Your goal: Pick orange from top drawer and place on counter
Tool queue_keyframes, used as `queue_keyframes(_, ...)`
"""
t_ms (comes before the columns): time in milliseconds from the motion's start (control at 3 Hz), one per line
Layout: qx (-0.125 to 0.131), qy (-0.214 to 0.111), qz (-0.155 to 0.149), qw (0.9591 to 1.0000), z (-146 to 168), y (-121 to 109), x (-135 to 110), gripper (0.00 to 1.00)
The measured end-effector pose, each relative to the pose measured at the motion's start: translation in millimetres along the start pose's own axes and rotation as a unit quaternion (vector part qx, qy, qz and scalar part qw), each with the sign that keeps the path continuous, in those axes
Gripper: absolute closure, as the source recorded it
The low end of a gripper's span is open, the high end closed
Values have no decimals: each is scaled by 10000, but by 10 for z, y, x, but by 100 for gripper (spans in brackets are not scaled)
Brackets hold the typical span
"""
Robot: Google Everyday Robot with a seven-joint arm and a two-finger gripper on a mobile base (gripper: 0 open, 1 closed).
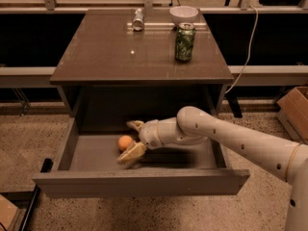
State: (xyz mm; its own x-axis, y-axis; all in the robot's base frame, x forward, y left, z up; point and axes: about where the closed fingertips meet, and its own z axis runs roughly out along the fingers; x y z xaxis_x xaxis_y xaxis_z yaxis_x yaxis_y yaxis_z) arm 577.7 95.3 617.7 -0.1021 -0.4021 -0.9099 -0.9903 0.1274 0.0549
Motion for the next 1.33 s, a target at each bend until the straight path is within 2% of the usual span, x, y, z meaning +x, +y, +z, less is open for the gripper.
queue_keyframes(667, 1, -94, 95, 9999, -6, -33, 78, 0)
queue_keyframes(1333, -116, 34, 57, 9999, 14, 10, 56, 50)
